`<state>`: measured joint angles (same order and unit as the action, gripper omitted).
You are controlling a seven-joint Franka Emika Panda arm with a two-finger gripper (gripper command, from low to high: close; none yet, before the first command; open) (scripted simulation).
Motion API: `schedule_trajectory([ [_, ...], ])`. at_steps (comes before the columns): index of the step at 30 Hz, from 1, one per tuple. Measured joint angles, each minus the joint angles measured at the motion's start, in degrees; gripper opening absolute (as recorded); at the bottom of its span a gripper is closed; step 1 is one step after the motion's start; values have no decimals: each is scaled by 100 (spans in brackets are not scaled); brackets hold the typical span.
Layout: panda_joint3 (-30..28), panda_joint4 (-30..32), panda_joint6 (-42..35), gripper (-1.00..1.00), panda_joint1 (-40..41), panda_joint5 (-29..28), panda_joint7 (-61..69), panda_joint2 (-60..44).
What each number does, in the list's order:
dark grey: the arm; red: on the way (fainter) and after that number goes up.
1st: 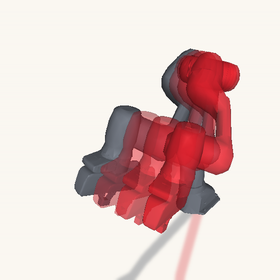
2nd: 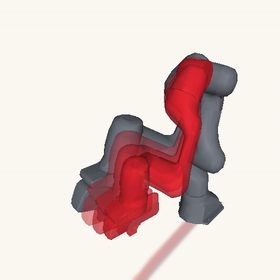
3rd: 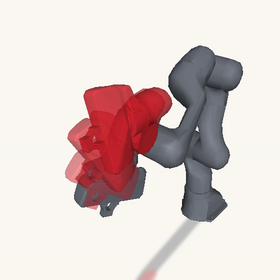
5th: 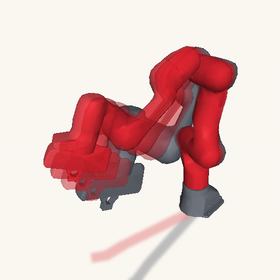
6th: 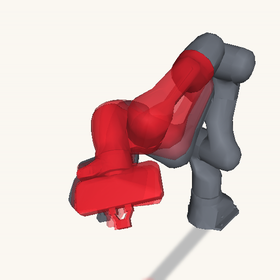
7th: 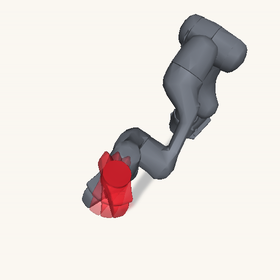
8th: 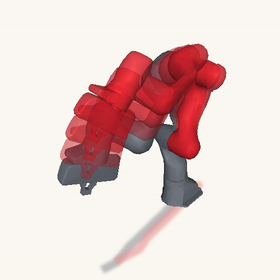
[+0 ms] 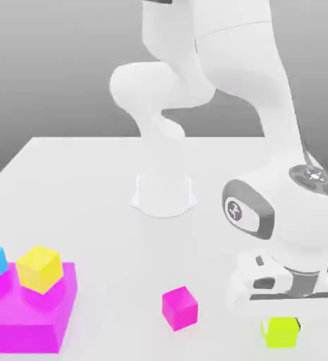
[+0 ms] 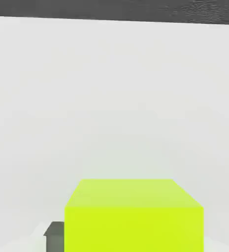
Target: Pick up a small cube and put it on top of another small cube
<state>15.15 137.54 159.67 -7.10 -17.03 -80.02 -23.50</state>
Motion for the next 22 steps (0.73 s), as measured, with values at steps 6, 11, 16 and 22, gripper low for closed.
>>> schedule_trajectory([
  [6,126,612,-554,-100,583,664,495,1159],
  [11,-204,1416,-656,-100,1250,1372,1003,2153],
  [16,-236,1761,-168,-100,1766,1495,1092,2061],
  [22,-397,1736,368,100,1564,1100,806,1486],
])
